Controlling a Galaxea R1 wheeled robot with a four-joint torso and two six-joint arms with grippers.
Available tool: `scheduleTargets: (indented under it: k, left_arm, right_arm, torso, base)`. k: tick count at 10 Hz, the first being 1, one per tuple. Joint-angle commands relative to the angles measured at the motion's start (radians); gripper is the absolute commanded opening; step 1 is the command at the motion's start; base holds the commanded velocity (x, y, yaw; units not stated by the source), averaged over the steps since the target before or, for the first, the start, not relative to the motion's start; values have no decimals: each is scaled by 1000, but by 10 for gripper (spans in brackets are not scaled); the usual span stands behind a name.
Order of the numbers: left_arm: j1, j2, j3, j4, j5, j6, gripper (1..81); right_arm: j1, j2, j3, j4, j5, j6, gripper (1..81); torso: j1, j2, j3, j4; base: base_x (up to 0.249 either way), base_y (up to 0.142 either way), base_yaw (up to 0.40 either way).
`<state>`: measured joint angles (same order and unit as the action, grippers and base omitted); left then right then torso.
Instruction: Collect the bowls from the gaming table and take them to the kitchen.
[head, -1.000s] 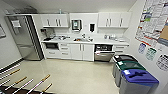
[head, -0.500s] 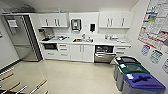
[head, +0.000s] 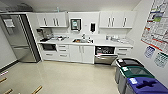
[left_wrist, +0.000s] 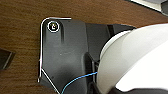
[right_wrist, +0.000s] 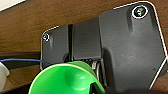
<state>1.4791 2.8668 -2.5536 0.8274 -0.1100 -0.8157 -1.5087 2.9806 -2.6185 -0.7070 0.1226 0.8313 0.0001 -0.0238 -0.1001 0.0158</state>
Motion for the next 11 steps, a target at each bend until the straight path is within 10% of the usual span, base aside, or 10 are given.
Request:
scheduleTargets:
  k: [1, 11]
  left_arm:
    - [-49, -13, 6, 16, 21, 6, 10]
    - [-58, -4, 6, 22, 19, 4, 10]
  right_arm:
    - [46, -18, -1, 6, -23, 5, 10]
    - [66, 2, -3, -14, -34, -8, 10]
  torso:
    - [0, 0, 0, 0]
    - [0, 0, 0, 0]
  base:
    - [204, 0, 0]
    - [204, -59, 0]
